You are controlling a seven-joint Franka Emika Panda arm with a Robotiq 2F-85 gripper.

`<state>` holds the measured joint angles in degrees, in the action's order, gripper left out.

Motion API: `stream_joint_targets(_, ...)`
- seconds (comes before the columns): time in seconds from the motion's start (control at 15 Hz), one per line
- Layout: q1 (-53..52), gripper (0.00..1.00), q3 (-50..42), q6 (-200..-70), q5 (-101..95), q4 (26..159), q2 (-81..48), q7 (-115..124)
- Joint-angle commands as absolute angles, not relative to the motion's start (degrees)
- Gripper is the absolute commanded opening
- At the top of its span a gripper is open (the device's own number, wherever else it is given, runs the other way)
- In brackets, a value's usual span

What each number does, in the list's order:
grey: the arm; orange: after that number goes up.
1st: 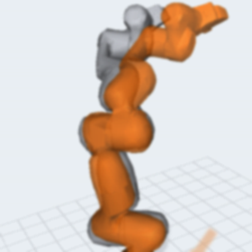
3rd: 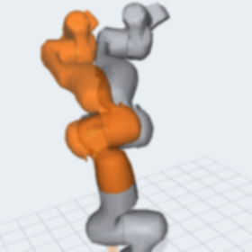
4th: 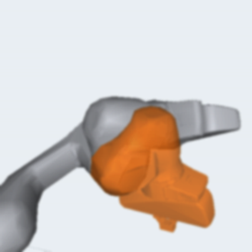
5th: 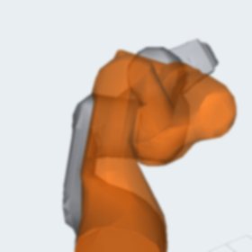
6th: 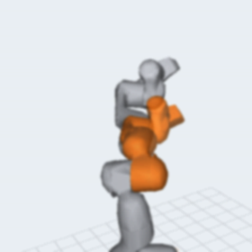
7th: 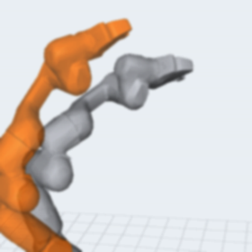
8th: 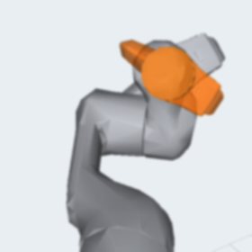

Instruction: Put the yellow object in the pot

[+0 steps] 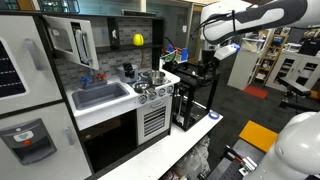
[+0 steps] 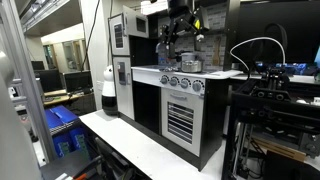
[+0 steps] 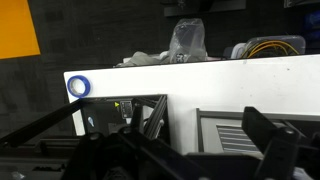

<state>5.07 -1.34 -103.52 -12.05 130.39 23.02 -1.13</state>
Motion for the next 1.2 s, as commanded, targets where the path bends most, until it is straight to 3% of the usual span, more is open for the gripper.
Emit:
stream_joint_targets(0.0, 3.97, 1.0, -0.61, -107.19, -14.69, 127.69, 22.35, -1.15)
stream_joint_targets(1.13, 4.28, 1.0, -1.65, -104.56, -12.58, 126.74, 19.82, -1.0)
